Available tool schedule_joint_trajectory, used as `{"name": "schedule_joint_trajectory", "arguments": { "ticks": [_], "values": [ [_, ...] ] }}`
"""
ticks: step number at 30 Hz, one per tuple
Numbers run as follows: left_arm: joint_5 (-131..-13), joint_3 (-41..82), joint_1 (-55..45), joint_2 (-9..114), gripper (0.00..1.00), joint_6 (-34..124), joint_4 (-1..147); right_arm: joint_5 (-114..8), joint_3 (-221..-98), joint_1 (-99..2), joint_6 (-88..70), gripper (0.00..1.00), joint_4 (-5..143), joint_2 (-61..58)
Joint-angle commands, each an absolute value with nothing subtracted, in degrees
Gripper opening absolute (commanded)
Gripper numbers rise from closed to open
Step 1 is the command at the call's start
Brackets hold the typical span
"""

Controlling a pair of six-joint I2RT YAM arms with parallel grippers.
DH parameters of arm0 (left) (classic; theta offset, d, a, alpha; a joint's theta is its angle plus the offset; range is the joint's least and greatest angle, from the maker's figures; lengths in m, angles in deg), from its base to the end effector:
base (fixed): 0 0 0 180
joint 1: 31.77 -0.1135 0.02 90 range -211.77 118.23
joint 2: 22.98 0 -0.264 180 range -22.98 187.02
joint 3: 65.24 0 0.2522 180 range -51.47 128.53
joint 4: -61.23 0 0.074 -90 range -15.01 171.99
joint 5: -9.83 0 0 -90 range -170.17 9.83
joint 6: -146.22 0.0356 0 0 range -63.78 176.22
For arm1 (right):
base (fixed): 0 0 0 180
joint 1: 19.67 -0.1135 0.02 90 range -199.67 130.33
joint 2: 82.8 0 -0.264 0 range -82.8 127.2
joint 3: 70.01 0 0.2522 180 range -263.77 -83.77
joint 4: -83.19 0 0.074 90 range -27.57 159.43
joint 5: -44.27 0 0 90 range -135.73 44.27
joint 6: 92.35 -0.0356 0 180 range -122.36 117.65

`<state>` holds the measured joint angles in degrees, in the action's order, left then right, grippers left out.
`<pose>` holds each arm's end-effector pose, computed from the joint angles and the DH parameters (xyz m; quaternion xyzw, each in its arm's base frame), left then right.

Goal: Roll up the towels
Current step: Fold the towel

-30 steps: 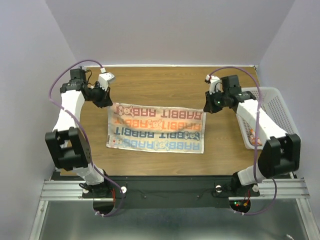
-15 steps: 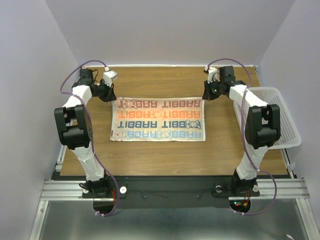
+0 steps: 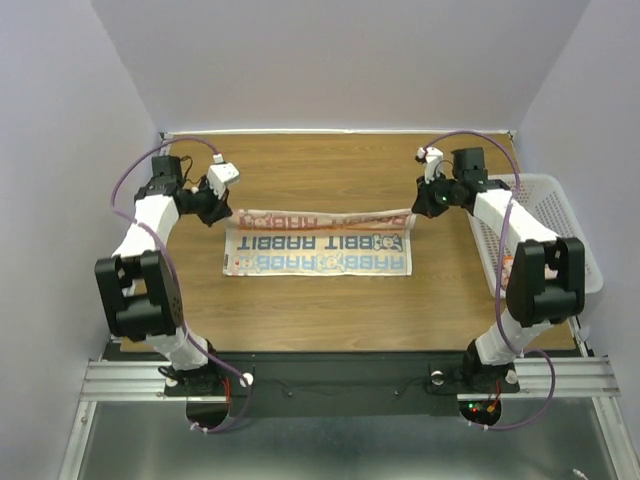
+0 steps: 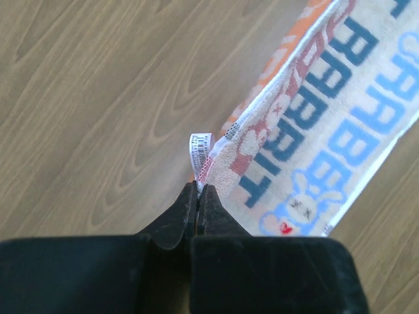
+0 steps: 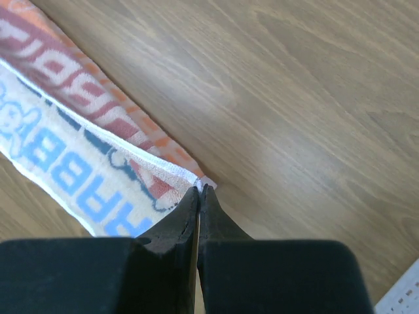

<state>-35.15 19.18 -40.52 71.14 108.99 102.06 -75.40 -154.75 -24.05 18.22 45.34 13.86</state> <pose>0.3503 0.0284 0.2578 0.4457 0.7577 -0.1501 0.4524 0.3627 0.0455 0.2435 -0.2820 0.8673 0.1912 0.3630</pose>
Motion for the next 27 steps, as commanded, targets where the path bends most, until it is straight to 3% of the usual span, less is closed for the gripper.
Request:
{"name": "schedule_joint_trajectory", "arguments": {
  "ticks": [1, 11, 25, 27],
  "values": [
    [-34.3, 11.6, -41.0, 62.3, 0.00, 117.6, 103.4, -77.2, -150.7, -23.4, 23.1, 0.01, 44.8, 8.3],
    [-40.0, 3.0, -41.0, 61.7, 0.00, 124.2, 103.6, -79.7, -145.4, -23.4, 26.3, 0.01, 42.7, 8.8],
    [-40.0, 2.2, -41.4, 61.5, 0.00, 126.6, 104.5, -81.5, -142.8, -23.4, 31.0, 0.00, 39.4, 8.5],
    [-40.3, 1.5, -41.4, 61.1, 0.14, 127.7, 105.0, -82.0, -143.0, -23.5, 31.7, 0.06, 38.2, 8.8]
  ]
}}
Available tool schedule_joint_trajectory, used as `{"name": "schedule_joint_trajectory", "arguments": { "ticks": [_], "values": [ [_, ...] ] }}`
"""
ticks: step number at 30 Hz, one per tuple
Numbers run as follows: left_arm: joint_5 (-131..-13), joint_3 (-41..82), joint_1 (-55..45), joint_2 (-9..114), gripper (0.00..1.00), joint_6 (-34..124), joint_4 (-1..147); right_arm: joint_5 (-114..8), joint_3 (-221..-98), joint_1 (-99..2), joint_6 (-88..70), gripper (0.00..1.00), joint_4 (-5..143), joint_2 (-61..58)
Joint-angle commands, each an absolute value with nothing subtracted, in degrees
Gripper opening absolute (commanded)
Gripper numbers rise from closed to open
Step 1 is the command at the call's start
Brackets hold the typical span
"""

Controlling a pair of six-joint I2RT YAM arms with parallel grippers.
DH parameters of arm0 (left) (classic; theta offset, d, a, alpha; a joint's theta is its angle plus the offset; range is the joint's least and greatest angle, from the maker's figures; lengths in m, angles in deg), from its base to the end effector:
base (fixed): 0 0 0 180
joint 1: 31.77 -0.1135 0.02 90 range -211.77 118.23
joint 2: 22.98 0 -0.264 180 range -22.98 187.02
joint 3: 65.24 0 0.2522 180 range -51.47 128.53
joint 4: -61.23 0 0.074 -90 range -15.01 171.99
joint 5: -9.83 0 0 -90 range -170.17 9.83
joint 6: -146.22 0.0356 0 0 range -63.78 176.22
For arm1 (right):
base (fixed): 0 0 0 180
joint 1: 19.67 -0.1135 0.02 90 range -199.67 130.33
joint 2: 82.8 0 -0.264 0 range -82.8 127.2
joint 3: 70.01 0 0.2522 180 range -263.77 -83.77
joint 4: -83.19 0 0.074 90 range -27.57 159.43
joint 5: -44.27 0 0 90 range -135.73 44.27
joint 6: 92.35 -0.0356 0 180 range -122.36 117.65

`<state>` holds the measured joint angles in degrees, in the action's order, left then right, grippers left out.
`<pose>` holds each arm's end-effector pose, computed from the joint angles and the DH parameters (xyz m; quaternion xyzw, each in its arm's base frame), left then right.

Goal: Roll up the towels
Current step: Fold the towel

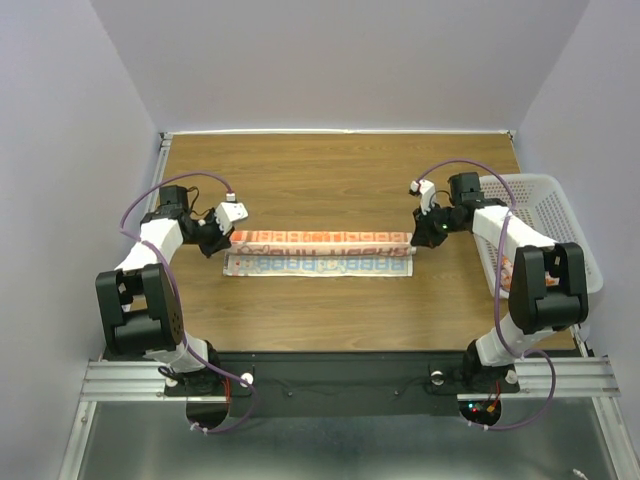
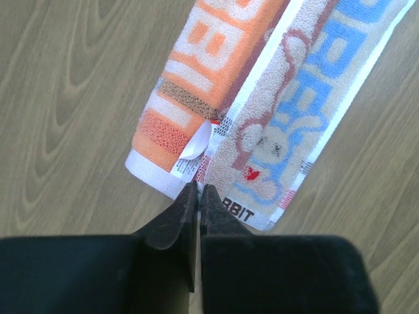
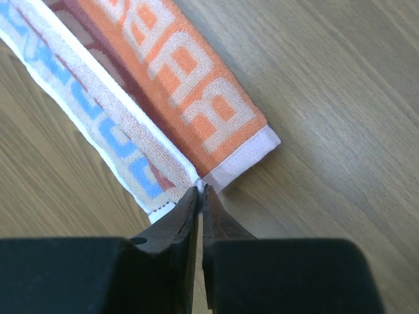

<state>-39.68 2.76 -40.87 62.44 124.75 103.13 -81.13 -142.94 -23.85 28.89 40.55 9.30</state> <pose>0.2911 0.0232 0.2142 0.5280 0.7404 -0.1044 0.4026 0.3142 0.0436 0.2037 -0.3516 0.8577 0.2324 0.2946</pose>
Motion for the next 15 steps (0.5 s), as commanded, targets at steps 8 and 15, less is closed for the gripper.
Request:
{"name": "schedule_joint_trajectory", "arguments": {
  "ticks": [8, 15],
  "values": [
    [-39.0, 4.5, -41.4, 58.8, 0.50, 133.5, 116.9, -83.3, -146.1, -23.4, 35.1, 0.47, 30.9, 6.0],
    [-38.2, 4.1, -41.4, 54.3, 0.49, 133.6, 117.4, -85.7, -149.1, -23.4, 32.6, 0.47, 27.6, 4.4]
  ]
}}
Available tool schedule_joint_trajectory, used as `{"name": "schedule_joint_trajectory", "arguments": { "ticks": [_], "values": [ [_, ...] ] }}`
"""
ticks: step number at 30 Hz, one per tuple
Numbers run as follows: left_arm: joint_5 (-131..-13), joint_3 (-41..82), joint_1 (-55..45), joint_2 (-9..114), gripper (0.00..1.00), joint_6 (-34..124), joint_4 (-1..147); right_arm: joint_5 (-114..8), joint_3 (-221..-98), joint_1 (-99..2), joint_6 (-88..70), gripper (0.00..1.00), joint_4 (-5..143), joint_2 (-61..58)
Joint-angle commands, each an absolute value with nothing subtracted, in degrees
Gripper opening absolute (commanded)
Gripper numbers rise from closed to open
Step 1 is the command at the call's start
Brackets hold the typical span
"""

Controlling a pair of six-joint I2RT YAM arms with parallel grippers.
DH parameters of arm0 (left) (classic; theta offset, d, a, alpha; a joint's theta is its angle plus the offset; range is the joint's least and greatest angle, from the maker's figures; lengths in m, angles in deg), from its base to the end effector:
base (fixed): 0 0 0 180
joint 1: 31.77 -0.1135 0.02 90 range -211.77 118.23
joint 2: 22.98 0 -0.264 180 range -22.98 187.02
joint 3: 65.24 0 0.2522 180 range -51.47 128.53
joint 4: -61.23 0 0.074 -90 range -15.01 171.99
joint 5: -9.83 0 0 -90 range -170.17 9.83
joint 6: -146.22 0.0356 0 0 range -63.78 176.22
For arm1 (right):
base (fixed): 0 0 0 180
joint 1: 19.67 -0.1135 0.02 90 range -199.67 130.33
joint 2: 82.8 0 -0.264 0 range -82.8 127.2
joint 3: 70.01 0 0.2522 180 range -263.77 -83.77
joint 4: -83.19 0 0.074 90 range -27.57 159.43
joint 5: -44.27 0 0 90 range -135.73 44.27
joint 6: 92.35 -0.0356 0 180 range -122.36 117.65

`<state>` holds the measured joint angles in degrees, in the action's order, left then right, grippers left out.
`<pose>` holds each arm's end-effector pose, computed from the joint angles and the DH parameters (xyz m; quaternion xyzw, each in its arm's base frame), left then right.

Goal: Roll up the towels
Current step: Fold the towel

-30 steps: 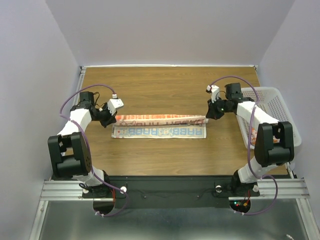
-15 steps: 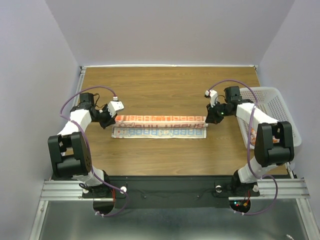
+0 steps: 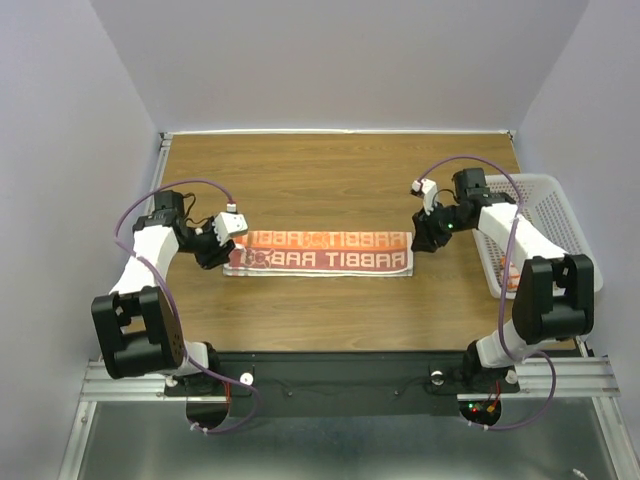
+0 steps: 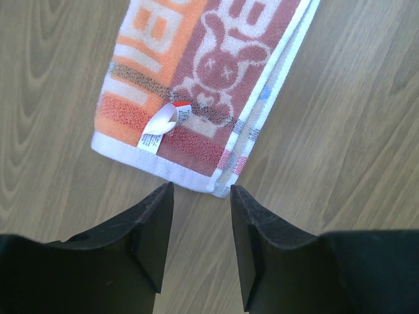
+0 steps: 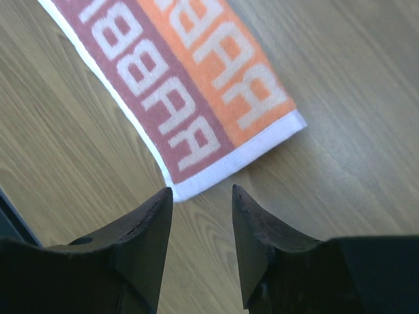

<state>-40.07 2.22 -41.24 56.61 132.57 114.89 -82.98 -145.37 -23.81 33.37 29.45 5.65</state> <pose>0.2606 0.0202 0.2278 0.5661 0.7268 -0.1114 0.3725 0.2964 0.0431 0.2262 -0.3767 0.8509 0.2493 0.2683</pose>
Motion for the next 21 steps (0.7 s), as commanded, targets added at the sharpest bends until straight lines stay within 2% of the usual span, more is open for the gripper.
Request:
{"name": "schedule_joint_trajectory", "arguments": {
  "ticks": [1, 7, 14, 16, 21],
  "values": [
    [-38.0, 4.7, -41.4, 55.3, 0.48, 133.5, 117.9, -86.1, -150.3, -23.5, 32.7, 0.47, 27.2, 5.7],
    [-37.5, 9.8, -41.4, 61.5, 0.44, 127.5, 119.6, -85.5, -152.3, -23.8, 31.4, 0.43, 25.8, 9.0],
    [-44.2, 6.3, -39.7, 60.9, 0.48, 110.8, 104.5, -82.9, -155.0, -26.3, 27.5, 0.41, 26.0, 13.6],
    [-46.1, 6.4, -38.8, 62.4, 0.45, 108.5, 104.3, -82.7, -155.8, -26.4, 26.3, 0.39, 26.3, 14.6],
    [-50.1, 5.4, -39.2, 63.8, 0.44, 104.5, 104.4, -77.5, -157.5, -26.8, 22.4, 0.39, 26.0, 15.7]
  ]
}}
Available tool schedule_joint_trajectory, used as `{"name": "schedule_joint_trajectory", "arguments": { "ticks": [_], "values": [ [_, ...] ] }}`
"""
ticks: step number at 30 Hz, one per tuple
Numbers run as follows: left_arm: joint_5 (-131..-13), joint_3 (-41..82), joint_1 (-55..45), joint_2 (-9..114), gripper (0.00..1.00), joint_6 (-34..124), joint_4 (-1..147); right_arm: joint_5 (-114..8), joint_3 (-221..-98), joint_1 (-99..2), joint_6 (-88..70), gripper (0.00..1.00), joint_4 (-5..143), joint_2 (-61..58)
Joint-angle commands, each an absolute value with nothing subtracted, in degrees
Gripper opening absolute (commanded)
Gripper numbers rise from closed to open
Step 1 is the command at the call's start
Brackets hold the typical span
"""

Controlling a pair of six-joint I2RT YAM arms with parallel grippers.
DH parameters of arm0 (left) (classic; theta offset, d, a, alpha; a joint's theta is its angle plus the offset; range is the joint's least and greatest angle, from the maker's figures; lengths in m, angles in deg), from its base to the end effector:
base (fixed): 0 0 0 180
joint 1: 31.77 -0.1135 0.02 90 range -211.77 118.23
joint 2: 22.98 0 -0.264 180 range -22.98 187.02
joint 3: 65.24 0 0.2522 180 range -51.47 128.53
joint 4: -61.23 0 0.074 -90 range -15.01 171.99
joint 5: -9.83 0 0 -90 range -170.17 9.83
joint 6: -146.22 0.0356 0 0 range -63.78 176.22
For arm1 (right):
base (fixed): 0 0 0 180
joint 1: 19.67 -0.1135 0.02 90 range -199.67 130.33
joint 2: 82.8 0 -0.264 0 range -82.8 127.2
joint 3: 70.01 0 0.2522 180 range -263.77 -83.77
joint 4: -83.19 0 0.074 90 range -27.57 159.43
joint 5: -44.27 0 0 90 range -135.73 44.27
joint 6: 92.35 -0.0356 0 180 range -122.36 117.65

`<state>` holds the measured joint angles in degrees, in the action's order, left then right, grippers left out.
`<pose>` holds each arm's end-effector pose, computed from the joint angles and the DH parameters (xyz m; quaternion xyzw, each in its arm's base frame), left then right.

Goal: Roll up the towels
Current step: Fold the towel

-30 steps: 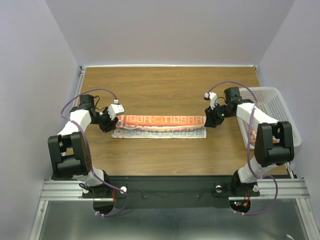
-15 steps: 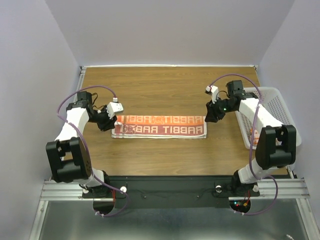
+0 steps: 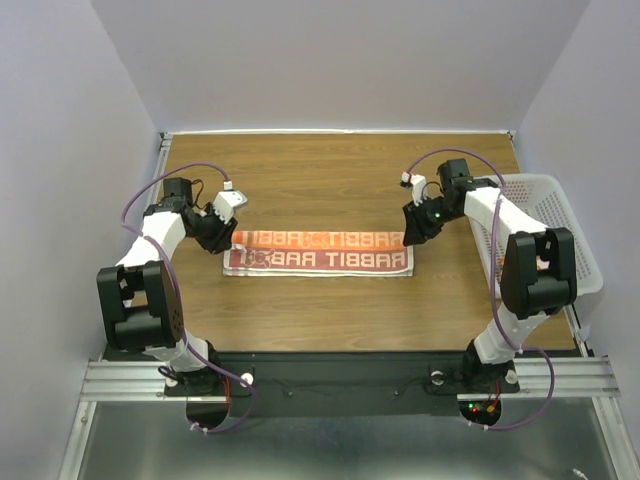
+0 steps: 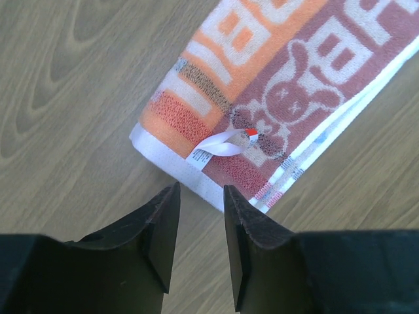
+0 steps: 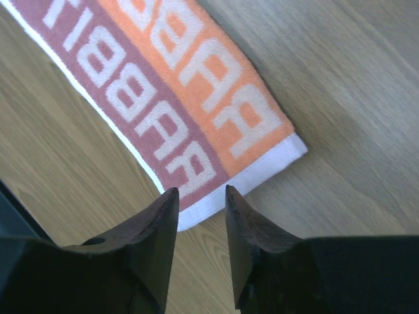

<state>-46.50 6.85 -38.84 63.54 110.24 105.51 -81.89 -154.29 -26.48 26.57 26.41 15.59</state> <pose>0.3022 0.0176 0.2256 0.4388 0.8143 -0.1090 0.3640 0.3319 0.0608 0.2161 -0.3366 0.8764 0.2701 0.2136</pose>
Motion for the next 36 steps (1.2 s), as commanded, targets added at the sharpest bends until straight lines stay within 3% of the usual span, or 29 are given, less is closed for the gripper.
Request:
{"name": "schedule_joint_trajectory", "arguments": {
  "ticks": [1, 4, 21, 36],
  "values": [
    [-50.4, 5.3, -39.4, 63.7, 0.44, 103.9, 104.5, -76.4, -157.2, -26.6, 21.6, 0.41, 25.8, 15.2],
    [-50.0, 5.5, -40.1, 62.8, 0.47, 101.8, 106.4, -74.1, -154.4, -26.7, 17.7, 0.48, 25.1, 12.3],
    [-46.9, 7.9, -43.0, 68.7, 0.52, 89.3, 112.1, -80.5, -149.2, -26.7, 6.2, 0.46, 24.6, 17.7],
    [-44.8, 8.0, -43.1, 72.0, 0.27, 89.7, 111.9, -83.0, -148.6, -26.7, 6.4, 0.24, 24.9, 19.2]
  ]
}}
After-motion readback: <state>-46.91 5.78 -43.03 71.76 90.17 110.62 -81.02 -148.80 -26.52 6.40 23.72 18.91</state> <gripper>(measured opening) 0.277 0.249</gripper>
